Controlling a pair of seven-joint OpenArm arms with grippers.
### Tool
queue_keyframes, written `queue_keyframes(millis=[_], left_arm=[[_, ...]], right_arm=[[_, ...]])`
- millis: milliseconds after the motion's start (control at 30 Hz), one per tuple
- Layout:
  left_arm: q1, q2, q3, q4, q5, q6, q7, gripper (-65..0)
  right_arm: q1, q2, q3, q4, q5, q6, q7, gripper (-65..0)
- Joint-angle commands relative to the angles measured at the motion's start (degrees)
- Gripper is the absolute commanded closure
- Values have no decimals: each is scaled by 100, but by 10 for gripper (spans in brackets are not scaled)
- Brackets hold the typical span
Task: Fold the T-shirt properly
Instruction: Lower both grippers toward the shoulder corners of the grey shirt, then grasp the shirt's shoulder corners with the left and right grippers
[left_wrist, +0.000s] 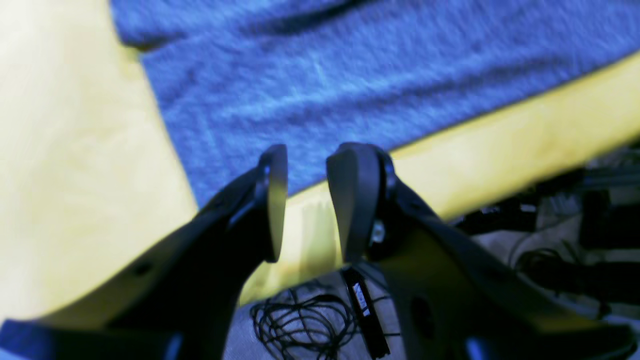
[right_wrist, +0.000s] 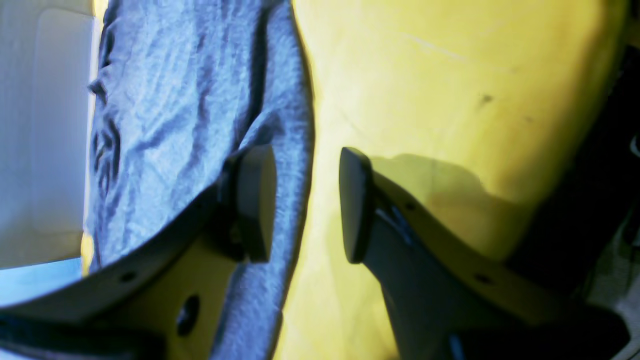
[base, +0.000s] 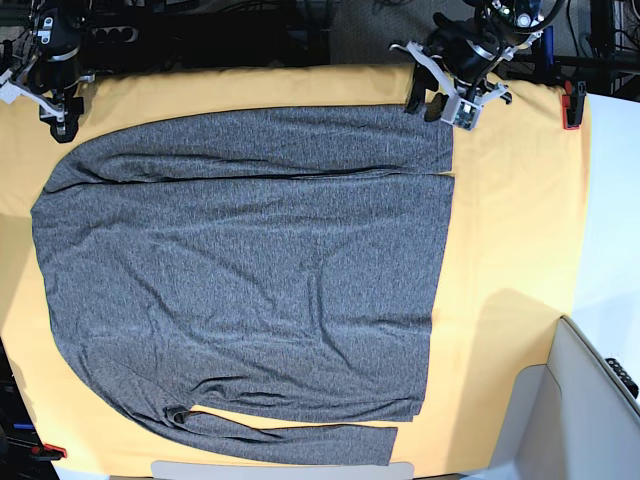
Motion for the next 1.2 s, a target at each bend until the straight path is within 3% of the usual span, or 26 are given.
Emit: queue_keyframes(millis=[0,100,500,1100,1167], left_arm=[[55,-41,-12,95,-24,-19,-54,-181],[55,-41,-12,87,-24,-19,-54,-181],[55,-41,-12,51,-24,-19,-54,-181],[37,-50,-56,69,-33,-19,60,-181],[-42,-41,-65,78,-95,-19,253,-182]], right_arm=[[59,57,-34,43,82,141,74,-218],[182,57,-78,-124,82,299,74,-218],[604,-101,-491,-915,82,308,74,-218],[815,-145,-1027,-950,82,281,65,-214],[815,-136,-1027,-950,-62,281,65,-177]])
